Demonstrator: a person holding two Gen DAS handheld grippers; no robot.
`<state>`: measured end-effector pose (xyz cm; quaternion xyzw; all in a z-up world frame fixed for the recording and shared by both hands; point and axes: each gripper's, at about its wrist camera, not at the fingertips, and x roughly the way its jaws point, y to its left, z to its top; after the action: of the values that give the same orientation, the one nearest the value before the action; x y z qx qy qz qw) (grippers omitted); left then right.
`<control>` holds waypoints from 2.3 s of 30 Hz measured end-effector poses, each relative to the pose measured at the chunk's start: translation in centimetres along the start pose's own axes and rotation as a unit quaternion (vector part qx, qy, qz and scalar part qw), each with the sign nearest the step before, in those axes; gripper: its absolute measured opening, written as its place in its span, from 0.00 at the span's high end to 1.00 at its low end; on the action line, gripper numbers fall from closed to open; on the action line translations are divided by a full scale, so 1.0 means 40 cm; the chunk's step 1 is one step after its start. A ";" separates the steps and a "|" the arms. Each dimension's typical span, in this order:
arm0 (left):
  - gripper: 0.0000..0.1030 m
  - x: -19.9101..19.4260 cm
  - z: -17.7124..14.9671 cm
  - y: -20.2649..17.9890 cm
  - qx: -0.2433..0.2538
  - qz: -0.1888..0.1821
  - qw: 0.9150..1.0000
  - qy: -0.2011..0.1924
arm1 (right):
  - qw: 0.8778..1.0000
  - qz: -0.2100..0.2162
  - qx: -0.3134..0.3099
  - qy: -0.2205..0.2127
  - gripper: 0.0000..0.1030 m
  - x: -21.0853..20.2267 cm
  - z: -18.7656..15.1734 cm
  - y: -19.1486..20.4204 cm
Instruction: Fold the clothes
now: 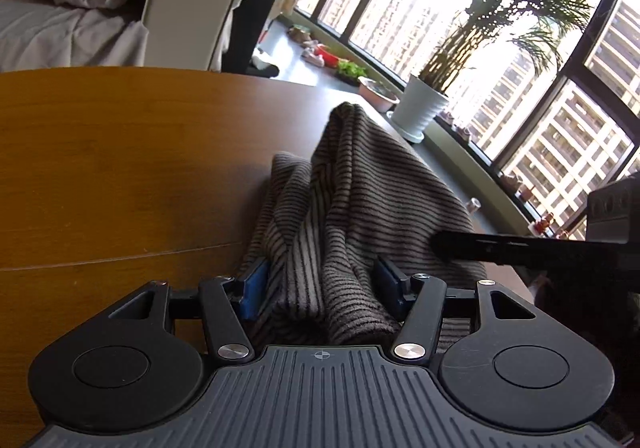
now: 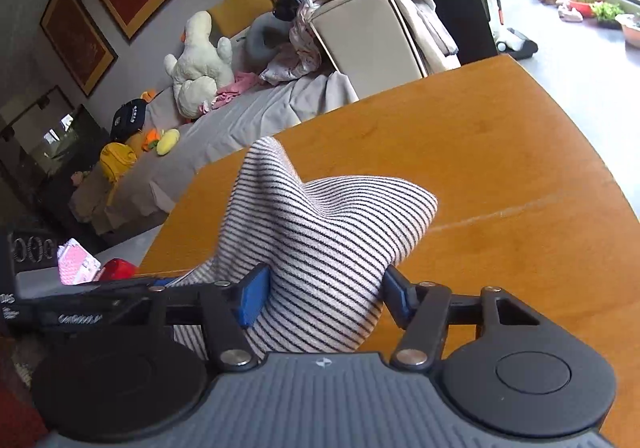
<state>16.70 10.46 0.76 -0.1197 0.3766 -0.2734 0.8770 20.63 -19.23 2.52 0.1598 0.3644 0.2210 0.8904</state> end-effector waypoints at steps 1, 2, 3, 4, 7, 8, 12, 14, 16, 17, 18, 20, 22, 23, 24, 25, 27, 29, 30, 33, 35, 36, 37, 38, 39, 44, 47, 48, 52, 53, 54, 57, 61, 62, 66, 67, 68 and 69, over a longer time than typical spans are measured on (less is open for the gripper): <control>0.39 0.003 -0.005 -0.009 -0.002 -0.001 1.000 -0.002 | 1.000 -0.008 -0.020 -0.002 0.41 0.013 0.013 0.008; 0.38 0.007 -0.009 -0.018 -0.004 -0.002 1.000 -0.005 | 0.998 -0.023 -0.056 -0.009 0.40 0.026 0.026 0.022; 0.37 0.012 -0.012 -0.022 -0.011 -0.007 1.000 -0.007 | 0.995 -0.038 -0.092 -0.016 0.40 0.038 0.037 0.038; 0.36 0.017 -0.013 -0.025 -0.020 -0.012 1.000 -0.009 | 0.990 -0.056 -0.129 -0.025 0.40 0.045 0.044 0.057; 0.35 0.038 -0.016 -0.041 -0.043 -0.033 0.998 -0.014 | 0.970 -0.099 -0.219 -0.044 0.40 0.063 0.065 0.108; 0.34 0.043 -0.016 -0.046 -0.045 -0.036 0.998 -0.015 | 0.964 -0.108 -0.237 -0.046 0.40 0.066 0.072 0.121; 0.33 0.056 -0.016 -0.055 -0.061 -0.049 0.997 -0.016 | 0.955 -0.123 -0.265 -0.051 0.38 0.051 0.088 0.141; 0.33 0.059 -0.022 -0.050 -0.073 -0.058 0.996 -0.016 | 0.957 -0.127 -0.255 -0.053 0.31 0.028 0.086 0.130; 0.33 0.061 -0.028 -0.046 -0.080 -0.064 0.995 -0.016 | 0.964 -0.126 -0.226 -0.056 0.24 -0.006 0.083 0.110; 0.33 0.061 -0.031 -0.045 -0.080 -0.064 0.995 -0.016 | 0.970 -0.122 -0.204 -0.061 0.23 -0.027 0.078 0.095; 0.33 0.061 -0.032 -0.043 -0.079 -0.064 0.995 -0.016 | 0.974 -0.117 -0.181 -0.065 0.19 -0.047 0.073 0.081; 0.33 0.061 -0.034 -0.042 -0.077 -0.065 0.995 -0.015 | 0.983 -0.106 -0.133 -0.065 0.13 -0.080 0.048 0.049; 0.32 0.060 -0.035 -0.038 -0.074 -0.065 0.995 -0.014 | 0.992 -0.082 -0.084 -0.053 0.10 -0.105 0.010 0.018; 0.32 0.060 -0.037 -0.039 -0.073 -0.065 0.995 -0.014 | 0.995 -0.062 -0.065 -0.044 0.10 -0.111 -0.012 0.008; 0.32 0.061 -0.037 -0.039 -0.071 -0.065 0.995 -0.015 | 0.997 -0.044 -0.047 -0.035 0.10 -0.117 -0.034 -0.002; 0.32 0.061 -0.039 -0.039 -0.069 -0.065 0.995 -0.014 | 0.998 -0.031 -0.039 -0.028 0.09 -0.119 -0.052 -0.003; 0.32 0.059 -0.047 -0.041 -0.064 -0.064 0.996 -0.014 | 0.998 -0.036 -0.046 -0.027 0.11 -0.116 -0.081 0.001; 0.33 0.059 -0.048 -0.042 -0.063 -0.063 0.996 -0.012 | 0.997 -0.048 -0.059 -0.028 0.12 -0.107 -0.095 0.007; 0.33 0.058 -0.052 -0.042 -0.064 -0.063 0.996 -0.012 | 0.996 -0.053 -0.066 -0.028 0.12 -0.103 -0.101 0.010; 0.34 0.054 -0.064 -0.042 -0.066 -0.063 0.996 -0.012 | 0.995 -0.060 -0.074 -0.028 0.12 -0.089 -0.095 0.007; 0.36 0.056 -0.067 -0.043 -0.069 -0.065 0.995 -0.012 | 0.993 -0.066 -0.095 -0.029 0.12 -0.077 -0.086 0.014; 0.36 0.060 -0.065 -0.044 -0.071 -0.066 0.995 -0.012 | 0.992 -0.069 -0.106 -0.031 0.13 -0.071 -0.079 0.018; 0.36 0.064 -0.062 -0.045 -0.073 -0.068 0.995 -0.011 | 0.990 -0.074 -0.116 -0.035 0.15 -0.062 -0.068 0.021; 0.36 0.068 -0.060 -0.047 -0.075 -0.069 0.995 -0.011 | 0.988 -0.081 -0.122 -0.038 0.16 -0.050 -0.053 0.022; 0.36 0.075 -0.058 -0.050 -0.075 -0.070 0.995 -0.011 | 0.987 -0.088 -0.129 -0.042 0.17 -0.037 -0.038 0.023; 0.36 0.090 -0.058 -0.060 -0.073 -0.070 0.995 -0.018 | 0.979 -0.111 -0.163 -0.060 0.18 -0.006 0.011 0.043; 0.38 0.086 -0.063 -0.054 -0.074 -0.074 0.994 -0.019 | 0.975 -0.110 -0.178 -0.075 0.18 -0.024 0.011 0.063; 0.38 0.085 -0.065 -0.051 -0.076 -0.076 0.994 -0.020 | 0.975 -0.105 -0.178 -0.075 0.30 -0.033 0.000 0.063; 0.39 0.084 -0.067 -0.049 -0.076 -0.078 0.994 -0.022 | 0.977 -0.088 -0.179 -0.075 0.56 -0.065 -0.044 0.060; 0.39 0.083 -0.068 -0.050 -0.075 -0.077 0.994 -0.023 | 0.976 -0.093 -0.182 -0.075 0.56 -0.064 -0.061 0.057; 0.39 0.081 -0.069 -0.052 -0.073 -0.075 0.994 -0.024 | 0.975 -0.097 -0.185 -0.075 0.56 -0.063 -0.077 0.054; 0.43 0.066 -0.074 -0.055 -0.074 -0.070 0.995 -0.023 | 0.969 -0.110 -0.205 -0.080 0.56 -0.060 -0.097 0.068; 0.49 0.017 -0.081 -0.043 -0.081 -0.049 0.995 -0.039 | 0.965 -0.117 -0.221 -0.077 0.56 -0.058 -0.096 0.076; 0.51 0.004 -0.083 -0.039 -0.083 -0.042 0.995 -0.044 | 0.963 -0.120 -0.229 -0.078 0.56 -0.061 -0.097 0.081; 0.57 -0.008 -0.079 -0.029 -0.077 -0.020 0.996 -0.045 | 0.950 -0.127 -0.269 -0.092 0.55 -0.085 -0.104 0.126; 0.59 -0.010 -0.078 -0.027 -0.075 -0.014 0.996 -0.045 | 0.950 -0.112 -0.273 -0.099 0.51 -0.097 -0.104 0.139; 0.59 -0.011 -0.076 -0.025 -0.076 -0.013 0.996 -0.046 | 0.951 -0.096 -0.276 -0.103 0.47 -0.106 -0.105 0.153; 0.59 -0.011 -0.073 -0.023 -0.078 -0.013 0.996 -0.048 | 0.950 -0.082 -0.284 -0.104 0.39 -0.109 -0.107 0.171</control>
<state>13.97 9.93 -0.60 -0.2056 0.3531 -0.2483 0.8783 12.88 -15.13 5.17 -0.1075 0.2038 0.2238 0.9470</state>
